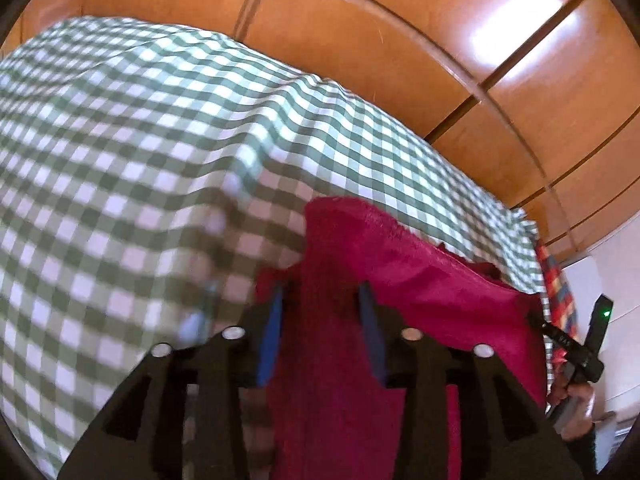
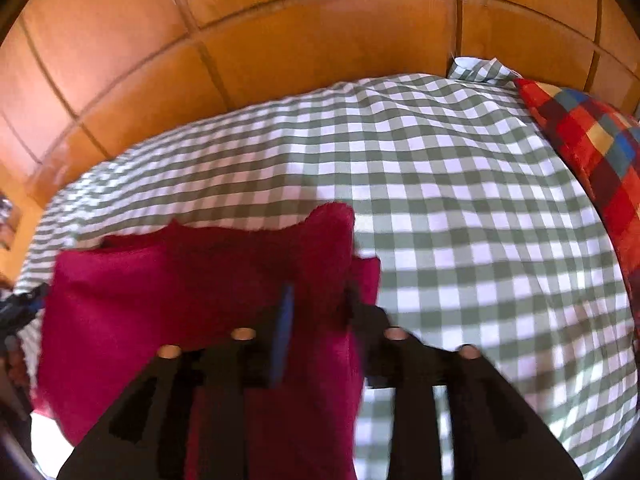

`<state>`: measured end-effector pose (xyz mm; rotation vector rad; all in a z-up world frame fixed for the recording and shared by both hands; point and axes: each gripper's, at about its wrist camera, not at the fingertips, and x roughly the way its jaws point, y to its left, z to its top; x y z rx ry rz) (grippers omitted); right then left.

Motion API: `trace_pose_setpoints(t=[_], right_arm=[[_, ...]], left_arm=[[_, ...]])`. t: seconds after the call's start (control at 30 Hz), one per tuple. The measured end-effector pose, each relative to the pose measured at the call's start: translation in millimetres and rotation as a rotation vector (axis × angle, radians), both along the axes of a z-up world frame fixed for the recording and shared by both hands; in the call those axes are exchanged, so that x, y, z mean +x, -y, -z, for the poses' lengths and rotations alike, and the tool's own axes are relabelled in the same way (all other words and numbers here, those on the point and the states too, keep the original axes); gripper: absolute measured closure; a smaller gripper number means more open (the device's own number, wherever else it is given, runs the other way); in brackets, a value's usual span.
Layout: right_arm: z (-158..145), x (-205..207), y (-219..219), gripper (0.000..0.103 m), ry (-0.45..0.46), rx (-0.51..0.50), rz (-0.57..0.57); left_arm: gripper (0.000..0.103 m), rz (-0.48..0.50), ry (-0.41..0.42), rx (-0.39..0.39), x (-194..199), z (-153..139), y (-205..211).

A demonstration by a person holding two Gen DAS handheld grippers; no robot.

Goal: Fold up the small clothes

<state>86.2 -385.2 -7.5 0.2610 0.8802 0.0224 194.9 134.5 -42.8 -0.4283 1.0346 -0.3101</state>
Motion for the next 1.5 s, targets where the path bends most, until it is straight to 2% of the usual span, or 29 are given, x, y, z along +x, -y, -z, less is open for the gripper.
trace_pose_setpoints(t=[0.07,0.2,0.33,0.4,0.43,0.47,0.5,0.53,0.57,0.6,0.63,0.67,0.77,0.87,0.93,0.97,1.03,1.07,1.1,1.13,1.17,1.3,1.37,1.5], right_arm=[[-6,-27,6,0.052,0.018,0.064,-0.033],[-4,-84,14,0.052,0.005,0.134,-0.099],[12,-127,9,0.052,-0.028,0.187,-0.141],[27,-138,-2,0.052,-0.062,0.183,-0.163],[35,-140,-9,0.056,-0.079,0.172,-0.168],[40,-140,-14,0.073,-0.086,0.154,-0.165],[42,-139,-16,0.08,-0.091,0.138,-0.163],[41,-137,-20,0.087,-0.091,0.116,-0.159],[35,-136,-24,0.092,-0.078,0.091,-0.162],[28,-137,-26,0.093,-0.062,0.067,-0.163],[22,-137,-25,0.094,-0.046,0.049,-0.164],[10,-141,-24,0.095,-0.014,0.029,-0.163],[9,-143,-16,0.096,-0.021,-0.004,-0.156],[47,-138,-14,0.096,-0.128,-0.048,-0.143],[58,-137,-12,0.096,-0.128,-0.016,-0.12],[56,-136,-11,0.096,-0.117,0.007,-0.109],[50,-136,-11,0.095,-0.107,0.004,-0.119],[48,-135,-12,0.089,-0.113,0.001,-0.126],[44,-135,-10,0.073,-0.114,-0.007,-0.122],[39,-136,-7,0.064,-0.105,-0.017,-0.109],[29,-138,-3,0.053,-0.073,-0.027,-0.087],[-3,-129,-8,0.053,0.034,-0.064,-0.077],[-10,-115,-16,0.053,0.06,-0.067,-0.088],[-10,-71,-37,0.053,0.067,-0.1,-0.104]], left_arm=[[0.063,0.015,0.021,-0.033,-18,-6,-12],[0.058,0.095,0.072,-0.089,-68,-10,-30],[0.056,0.153,0.068,-0.093,-125,-2,-34],[0.056,0.163,0.066,-0.107,-145,4,-33],[0.056,0.174,0.064,-0.123,-153,7,-30],[0.056,0.182,0.059,-0.128,-157,9,-26],[0.056,0.186,0.057,-0.124,-160,11,-22],[0.057,0.191,0.063,-0.112,-162,13,-18],[0.064,0.195,0.066,-0.105,-161,13,-14],[0.068,0.199,0.064,-0.078,-159,12,-10],[0.082,0.201,0.063,-0.049,-157,10,-7],[0.09,0.204,0.068,-0.017,-156,7,-7],[0.094,0.218,0.083,0.01,-158,-1,-11],[0.094,0.26,0.061,0.064,-163,8,-7],[0.094,0.262,0.04,0.091,-168,19,-4],[0.093,0.249,0.036,0.081,-169,20,-6],[0.087,0.221,0.02,0.062,-167,15,-8],[0.082,0.217,0.036,0.075,-169,10,-6],[0.077,0.213,0.052,0.092,-171,4,-5],[0.067,0.209,0.061,0.102,-171,1,-3],[0.063,0.199,0.073,0.112,-169,-3,-2],[0.063,0.14,0.13,0.094,-152,-23,0],[0.063,0.133,0.172,0.082,-141,-34,5],[0.063,0.156,0.226,0.141,-111,-47,33]])
